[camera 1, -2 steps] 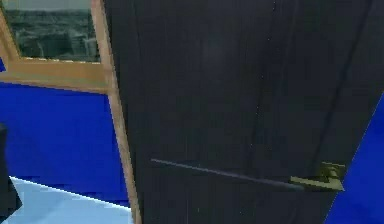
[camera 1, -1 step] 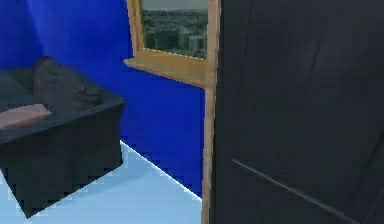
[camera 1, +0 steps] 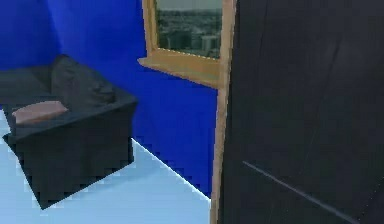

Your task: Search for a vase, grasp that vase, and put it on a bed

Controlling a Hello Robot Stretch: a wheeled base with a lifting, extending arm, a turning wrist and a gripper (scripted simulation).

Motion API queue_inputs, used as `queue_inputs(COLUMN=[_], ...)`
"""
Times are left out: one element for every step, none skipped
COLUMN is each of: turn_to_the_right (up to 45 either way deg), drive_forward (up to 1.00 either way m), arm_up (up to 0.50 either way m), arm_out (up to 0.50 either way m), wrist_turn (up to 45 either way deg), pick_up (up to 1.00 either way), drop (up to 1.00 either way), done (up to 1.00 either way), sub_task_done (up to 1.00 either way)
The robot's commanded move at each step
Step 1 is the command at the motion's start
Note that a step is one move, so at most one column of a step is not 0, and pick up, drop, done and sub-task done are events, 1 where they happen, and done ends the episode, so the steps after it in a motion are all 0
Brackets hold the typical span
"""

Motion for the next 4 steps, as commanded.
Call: queue_inputs(turn_to_the_right=[0.0, -39.0, -3.0, 0.0], drive_forward=[0.40, 0.00, 0.00, 0.45], arm_up=[0.00, 0.00, 0.00, 0.00], arm_out=[0.00, 0.00, 0.00, 0.00], wrist_turn=[0.0, 0.0, 0.0, 0.0], pick_up=[0.00, 0.00, 0.00, 0.00], drop=[0.00, 0.00, 0.00, 0.00], done=[0.00, 0.00, 0.00, 0.00], sub_task_done=[0.00, 0.00, 0.00, 0.00])
